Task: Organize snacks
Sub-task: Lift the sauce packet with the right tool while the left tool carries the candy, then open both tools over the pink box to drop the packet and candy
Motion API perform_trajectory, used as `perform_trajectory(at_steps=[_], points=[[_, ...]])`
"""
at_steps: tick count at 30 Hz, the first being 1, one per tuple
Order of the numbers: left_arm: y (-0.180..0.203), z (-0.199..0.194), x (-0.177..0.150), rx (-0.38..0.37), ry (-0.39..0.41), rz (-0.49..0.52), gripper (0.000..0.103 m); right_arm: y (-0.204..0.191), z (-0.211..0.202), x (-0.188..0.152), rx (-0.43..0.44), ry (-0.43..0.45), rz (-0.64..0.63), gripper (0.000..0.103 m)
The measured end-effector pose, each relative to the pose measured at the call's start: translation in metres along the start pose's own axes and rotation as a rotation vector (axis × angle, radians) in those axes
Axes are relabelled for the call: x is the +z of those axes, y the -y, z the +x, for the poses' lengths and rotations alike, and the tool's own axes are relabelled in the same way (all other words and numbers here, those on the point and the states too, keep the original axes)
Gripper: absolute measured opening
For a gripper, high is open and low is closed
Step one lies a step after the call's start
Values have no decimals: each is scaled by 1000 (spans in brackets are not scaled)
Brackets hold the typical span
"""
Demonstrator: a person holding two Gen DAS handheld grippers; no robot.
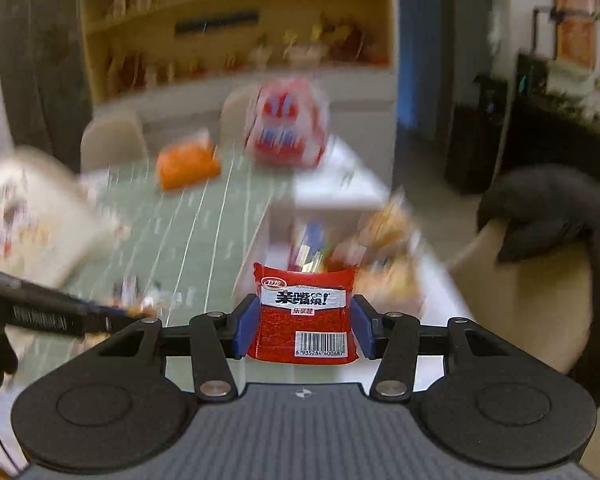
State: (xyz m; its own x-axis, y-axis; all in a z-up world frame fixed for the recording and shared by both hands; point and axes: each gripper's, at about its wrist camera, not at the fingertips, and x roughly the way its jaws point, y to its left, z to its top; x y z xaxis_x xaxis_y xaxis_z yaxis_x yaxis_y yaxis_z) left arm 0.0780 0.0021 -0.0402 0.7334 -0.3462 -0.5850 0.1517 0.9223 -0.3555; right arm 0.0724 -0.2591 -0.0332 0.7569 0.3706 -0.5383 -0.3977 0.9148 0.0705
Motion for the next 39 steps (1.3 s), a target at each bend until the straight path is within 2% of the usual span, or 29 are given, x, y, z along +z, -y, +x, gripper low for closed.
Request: perform_trajectory(at_steps=[3, 5, 7, 10, 13, 14, 16, 17, 19, 22, 27, 29, 30, 31, 32, 35, 36, 39], points=[[14, 7, 58, -48, 103, 42, 24, 20, -10, 46, -25, 100, 21, 49], [23, 27, 88, -45, 123, 87, 24, 34, -6, 76, -28, 127, 51, 50], [25, 56, 108, -28, 115, 88, 24, 45, 4, 95, -48, 135, 80, 50], [13, 103, 113, -55, 45, -3, 24, 55, 25, 109, -63, 116, 115, 50], [-2, 148, 98, -72, -42, -37, 24, 54, 53, 103, -52, 57, 131, 50], [-9, 156, 91, -77, -53, -55, 25, 52, 63, 100, -31, 43, 131, 50], [-25, 162, 82, -68, -50, -97, 25, 49, 84, 92, 65, -14, 132, 62], [-34, 161, 79, -69, -52, -121, 25, 47, 96, 89, 85, -55, 127, 62], [-52, 154, 76, -67, -59, -172, 25, 41, 115, 84, 63, -88, 78, 67], [-75, 137, 71, -15, -65, -208, 25, 39, 145, 80, -16, -109, 21, 67], [-103, 102, 50, 34, -96, -303, 25, 64, 207, 76, -197, -154, 62, 67], [-111, 86, 38, 47, -88, -326, 25, 71, 223, 71, -222, -176, 68, 66], [-116, 78, 32, 60, -84, -339, 25, 73, 234, 69, -220, -205, 72, 61], [-121, 70, 26, 73, -82, -353, 25, 78, 238, 65, -207, -234, 84, 48], [-126, 63, 20, 83, -82, -364, 25, 79, 244, 63, -194, -262, 104, 46], [-139, 47, 6, 120, -85, -391, 25, 65, 235, 64, -168, -249, 116, 41], [-143, 43, 2, 132, -86, -399, 25, 60, 229, 65, -134, -241, 126, 40], [-152, 31, -12, 157, -87, -427, 25, 43, 211, 63, 62, -234, 153, 36]])
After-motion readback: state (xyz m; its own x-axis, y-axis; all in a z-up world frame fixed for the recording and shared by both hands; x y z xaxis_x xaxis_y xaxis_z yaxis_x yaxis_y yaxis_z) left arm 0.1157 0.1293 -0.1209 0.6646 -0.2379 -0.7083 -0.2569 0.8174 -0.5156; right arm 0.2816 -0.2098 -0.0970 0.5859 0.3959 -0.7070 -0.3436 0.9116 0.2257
